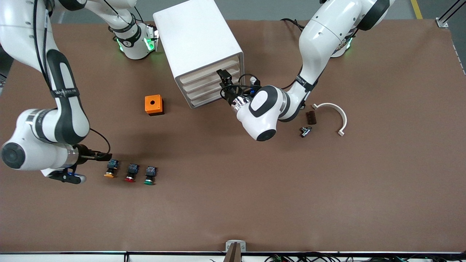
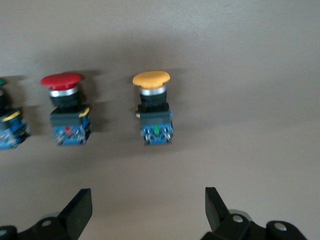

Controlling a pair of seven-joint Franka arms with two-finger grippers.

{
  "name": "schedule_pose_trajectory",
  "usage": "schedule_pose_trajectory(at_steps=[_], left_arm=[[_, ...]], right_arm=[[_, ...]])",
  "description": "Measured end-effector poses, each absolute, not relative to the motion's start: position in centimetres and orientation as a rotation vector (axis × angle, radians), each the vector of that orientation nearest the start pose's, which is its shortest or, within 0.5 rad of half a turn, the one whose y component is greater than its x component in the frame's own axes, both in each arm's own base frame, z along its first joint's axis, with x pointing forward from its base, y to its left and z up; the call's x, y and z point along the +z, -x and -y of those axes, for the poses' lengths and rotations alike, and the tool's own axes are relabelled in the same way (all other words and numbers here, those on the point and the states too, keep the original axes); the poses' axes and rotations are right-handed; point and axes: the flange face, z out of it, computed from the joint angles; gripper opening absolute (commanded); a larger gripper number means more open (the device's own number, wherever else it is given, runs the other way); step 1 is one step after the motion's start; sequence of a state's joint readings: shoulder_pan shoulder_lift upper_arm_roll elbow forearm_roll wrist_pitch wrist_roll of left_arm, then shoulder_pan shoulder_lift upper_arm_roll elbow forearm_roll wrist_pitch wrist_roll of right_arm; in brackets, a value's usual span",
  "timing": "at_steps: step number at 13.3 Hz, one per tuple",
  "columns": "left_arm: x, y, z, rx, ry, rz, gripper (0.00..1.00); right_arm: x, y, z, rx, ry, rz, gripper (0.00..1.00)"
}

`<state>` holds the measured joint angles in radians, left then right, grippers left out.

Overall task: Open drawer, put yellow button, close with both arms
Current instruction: 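Pull the top drawer open with the left gripper while the right gripper lowers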

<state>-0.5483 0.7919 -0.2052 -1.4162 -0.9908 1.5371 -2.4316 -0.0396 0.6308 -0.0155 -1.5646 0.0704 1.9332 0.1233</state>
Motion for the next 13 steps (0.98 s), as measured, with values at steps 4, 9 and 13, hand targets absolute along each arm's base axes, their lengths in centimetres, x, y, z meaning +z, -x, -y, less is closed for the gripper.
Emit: schedule_pose_trajectory(at_steps=[4, 9, 13], left_arm=[[25.3, -43.0, 53.1, 1.386, 1.095, 1.787, 0.3], [25.4, -42.8, 53.4, 1.386, 1.07, 1.781, 0.08], [26.0, -46.8, 50.6, 1.427, 1.041, 1.848, 0.08]], right_arm=[[20.3, -67.2, 1.5, 0.415, 3.044, -0.293, 1.0], [19.0, -67.3, 2.3, 0.389, 3.041, -0.219, 0.99], [17.5, -67.2, 4.5, 0.374, 3.035, -0.208, 0.94]])
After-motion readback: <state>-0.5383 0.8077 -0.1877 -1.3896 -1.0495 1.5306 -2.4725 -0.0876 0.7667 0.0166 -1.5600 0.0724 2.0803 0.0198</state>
